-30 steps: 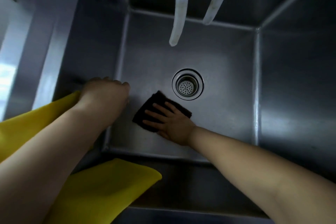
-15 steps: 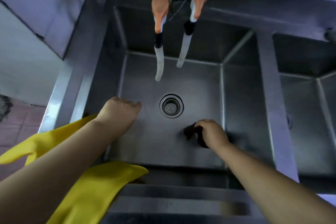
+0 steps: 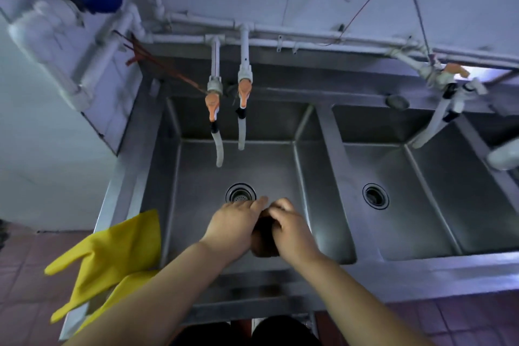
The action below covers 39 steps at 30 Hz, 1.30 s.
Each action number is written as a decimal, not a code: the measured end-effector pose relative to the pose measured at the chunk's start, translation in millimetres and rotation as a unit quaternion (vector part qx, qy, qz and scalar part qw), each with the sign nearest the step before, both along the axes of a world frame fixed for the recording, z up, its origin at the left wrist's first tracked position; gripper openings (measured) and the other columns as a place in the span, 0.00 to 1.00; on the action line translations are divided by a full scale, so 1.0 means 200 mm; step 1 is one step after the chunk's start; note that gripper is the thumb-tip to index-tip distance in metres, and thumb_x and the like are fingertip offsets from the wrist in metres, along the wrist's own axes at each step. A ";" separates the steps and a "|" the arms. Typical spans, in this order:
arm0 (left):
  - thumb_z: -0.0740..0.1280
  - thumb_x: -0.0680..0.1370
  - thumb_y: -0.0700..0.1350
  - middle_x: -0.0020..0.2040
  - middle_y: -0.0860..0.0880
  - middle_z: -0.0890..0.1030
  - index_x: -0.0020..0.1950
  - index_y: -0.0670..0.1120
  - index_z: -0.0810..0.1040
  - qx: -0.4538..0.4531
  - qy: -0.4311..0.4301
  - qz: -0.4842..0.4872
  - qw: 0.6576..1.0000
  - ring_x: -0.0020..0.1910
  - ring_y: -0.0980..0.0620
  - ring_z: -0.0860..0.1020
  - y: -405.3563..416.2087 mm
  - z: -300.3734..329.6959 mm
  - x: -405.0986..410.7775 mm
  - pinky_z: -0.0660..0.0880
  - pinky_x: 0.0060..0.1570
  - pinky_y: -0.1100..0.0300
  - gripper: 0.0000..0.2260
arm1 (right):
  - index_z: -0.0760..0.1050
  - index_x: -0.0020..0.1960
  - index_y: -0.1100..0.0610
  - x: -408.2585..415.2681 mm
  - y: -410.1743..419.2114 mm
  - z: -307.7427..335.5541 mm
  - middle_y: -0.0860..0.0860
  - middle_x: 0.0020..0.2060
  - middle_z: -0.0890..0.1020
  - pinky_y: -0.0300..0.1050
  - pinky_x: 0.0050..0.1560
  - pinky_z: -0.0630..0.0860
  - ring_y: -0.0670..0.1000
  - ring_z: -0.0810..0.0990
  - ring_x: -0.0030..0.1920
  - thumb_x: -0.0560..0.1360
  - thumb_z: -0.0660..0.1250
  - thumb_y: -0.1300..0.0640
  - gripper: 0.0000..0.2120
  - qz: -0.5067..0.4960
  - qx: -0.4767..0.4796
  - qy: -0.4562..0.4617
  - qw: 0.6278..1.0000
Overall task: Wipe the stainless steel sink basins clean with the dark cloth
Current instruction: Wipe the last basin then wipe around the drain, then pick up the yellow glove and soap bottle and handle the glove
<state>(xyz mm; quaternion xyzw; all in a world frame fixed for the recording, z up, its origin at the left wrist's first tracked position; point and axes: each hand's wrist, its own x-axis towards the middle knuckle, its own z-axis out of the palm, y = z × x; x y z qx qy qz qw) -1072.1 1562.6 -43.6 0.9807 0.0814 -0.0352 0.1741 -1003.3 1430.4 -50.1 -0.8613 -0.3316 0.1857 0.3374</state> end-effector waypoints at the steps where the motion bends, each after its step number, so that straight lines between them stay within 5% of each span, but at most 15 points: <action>1: 0.62 0.74 0.45 0.57 0.52 0.79 0.68 0.52 0.66 0.014 -0.019 0.010 1.000 0.55 0.48 0.77 0.00 0.03 -0.02 0.70 0.49 0.58 0.22 | 0.77 0.52 0.58 -0.02 0.00 0.04 0.47 0.49 0.74 0.31 0.48 0.69 0.45 0.75 0.47 0.72 0.60 0.68 0.13 -0.013 0.014 -0.007 1.000; 8: 0.60 0.75 0.43 0.46 0.54 0.81 0.50 0.52 0.78 -0.018 -0.073 0.033 0.997 0.43 0.52 0.78 -0.02 0.14 -0.02 0.71 0.38 0.61 0.10 | 0.70 0.63 0.54 -0.14 -0.08 0.13 0.50 0.58 0.77 0.50 0.55 0.74 0.52 0.76 0.56 0.74 0.62 0.58 0.18 -0.043 -0.016 -0.047 0.998; 13: 0.66 0.73 0.47 0.38 0.60 0.76 0.44 0.54 0.79 -0.096 -0.092 0.026 0.991 0.38 0.61 0.72 -0.10 0.24 -0.02 0.62 0.31 0.71 0.04 | 0.69 0.63 0.54 -0.18 -0.21 0.14 0.48 0.54 0.79 0.41 0.53 0.72 0.49 0.77 0.54 0.72 0.68 0.53 0.21 -0.139 -0.046 -0.047 0.988; 18: 0.70 0.71 0.50 0.36 0.59 0.74 0.39 0.52 0.79 -0.101 -0.090 0.018 0.991 0.38 0.61 0.70 -0.12 0.27 0.00 0.63 0.32 0.72 0.03 | 0.78 0.45 0.56 -0.10 -0.36 0.17 0.46 0.39 0.77 0.33 0.39 0.69 0.45 0.75 0.40 0.71 0.69 0.57 0.04 -0.157 -0.036 -0.065 0.985; 24: 0.70 0.72 0.49 0.34 0.56 0.76 0.36 0.53 0.75 -0.160 -0.023 0.042 0.986 0.33 0.61 0.74 -0.26 0.26 0.06 0.67 0.27 0.69 0.06 | 0.76 0.42 0.45 0.04 -0.55 0.19 0.39 0.37 0.78 0.28 0.40 0.73 0.38 0.78 0.40 0.69 0.73 0.59 0.10 -0.228 0.022 0.050 0.972; 28: 0.69 0.72 0.44 0.31 0.53 0.79 0.36 0.54 0.74 -0.225 0.030 0.023 0.974 0.30 0.60 0.77 -0.52 0.27 0.13 0.70 0.26 0.67 0.07 | 0.75 0.35 0.40 0.11 -0.82 0.23 0.39 0.33 0.80 0.25 0.37 0.71 0.34 0.78 0.38 0.67 0.74 0.62 0.16 -0.276 0.069 0.090 0.954; 33: 0.67 0.73 0.43 0.31 0.58 0.78 0.37 0.61 0.71 -0.186 0.047 -0.038 0.981 0.30 0.61 0.75 -1.02 0.31 0.33 0.65 0.26 0.67 0.13 | 0.79 0.37 0.45 0.17 -1.37 0.27 0.41 0.33 0.81 0.28 0.38 0.73 0.37 0.79 0.37 0.67 0.74 0.62 0.11 -0.323 0.130 0.165 0.923; 39: 0.68 0.74 0.47 0.34 0.58 0.80 0.37 0.61 0.73 -0.204 0.050 -0.086 0.974 0.36 0.61 0.78 -1.81 0.35 0.59 0.73 0.35 0.63 0.10 | 0.80 0.40 0.52 0.23 -2.23 0.33 0.43 0.32 0.82 0.30 0.35 0.73 0.40 0.81 0.36 0.71 0.72 0.61 0.04 -0.386 0.205 0.186 0.880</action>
